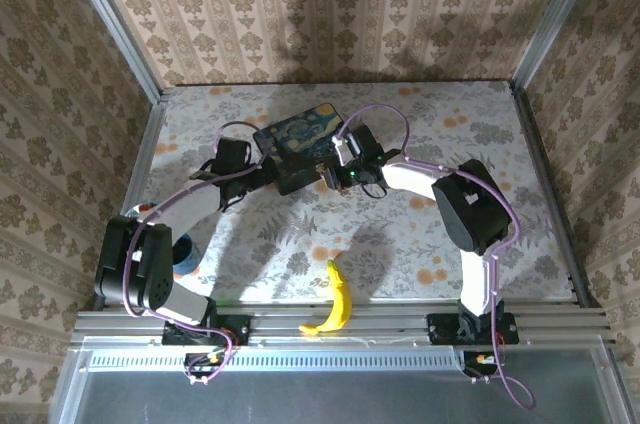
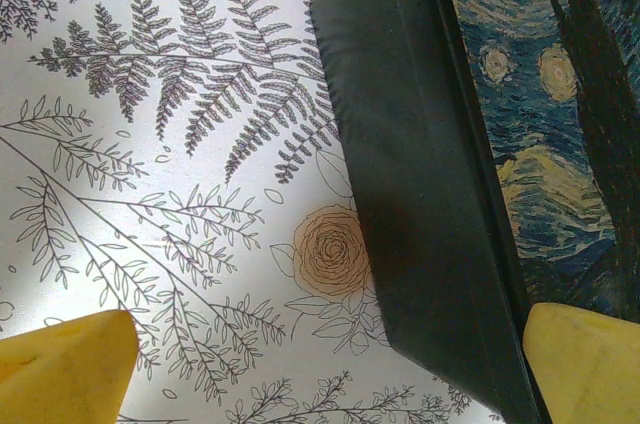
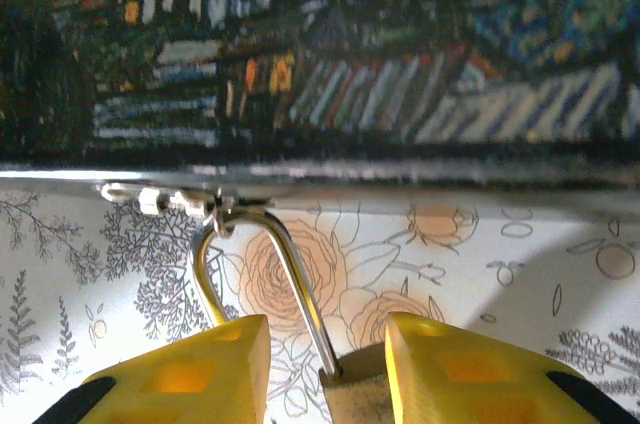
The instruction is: Unlock the padlock with the key
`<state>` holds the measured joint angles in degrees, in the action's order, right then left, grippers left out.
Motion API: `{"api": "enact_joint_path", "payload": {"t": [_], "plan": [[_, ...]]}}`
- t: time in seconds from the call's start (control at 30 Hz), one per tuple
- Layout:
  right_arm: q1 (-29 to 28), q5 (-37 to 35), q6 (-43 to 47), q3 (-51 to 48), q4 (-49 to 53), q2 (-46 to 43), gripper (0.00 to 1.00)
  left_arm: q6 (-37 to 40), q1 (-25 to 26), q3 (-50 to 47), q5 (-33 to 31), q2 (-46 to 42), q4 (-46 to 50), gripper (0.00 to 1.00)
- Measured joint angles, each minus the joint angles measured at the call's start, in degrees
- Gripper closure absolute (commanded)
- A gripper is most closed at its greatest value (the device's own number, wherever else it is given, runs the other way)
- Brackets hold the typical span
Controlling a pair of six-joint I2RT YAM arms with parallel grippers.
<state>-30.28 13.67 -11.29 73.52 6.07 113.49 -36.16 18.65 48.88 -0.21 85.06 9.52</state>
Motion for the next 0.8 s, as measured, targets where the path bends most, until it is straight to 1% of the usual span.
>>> {"api": "enact_joint_path", "payload": {"t": [0.1, 0.43, 0.5, 0.6, 0.8], "plan": [[0.00, 0.00, 0.76, 1.14, -0.02, 1.03, 0.62, 0.00, 0.00, 0.00, 0.02, 0.02, -0.09, 0.00], [0.00, -1.36, 1.14, 1.44, 0.61, 2.67, 0.61, 0.00, 0.00, 0.02, 0.02, 0.02, -0.09, 0.00], [0.00, -1.73, 1.16, 1.16, 0.61, 2.67, 0.60, 0.00, 0.00, 0.02, 0.02, 0.02, -0.09, 0.00], [0.00, -2.43, 1.66, 0.59, 0.61, 2.67, 0.55, 0.00, 0.00, 0.02, 0.02, 0.02, -0.09, 0.00], [0.00, -4.13, 1.99, -1.05, -0.17, 1.77, 0.54, -0.02, 0.00, 0.02, 0.02, 0.02, -0.11, 0.00]]}}
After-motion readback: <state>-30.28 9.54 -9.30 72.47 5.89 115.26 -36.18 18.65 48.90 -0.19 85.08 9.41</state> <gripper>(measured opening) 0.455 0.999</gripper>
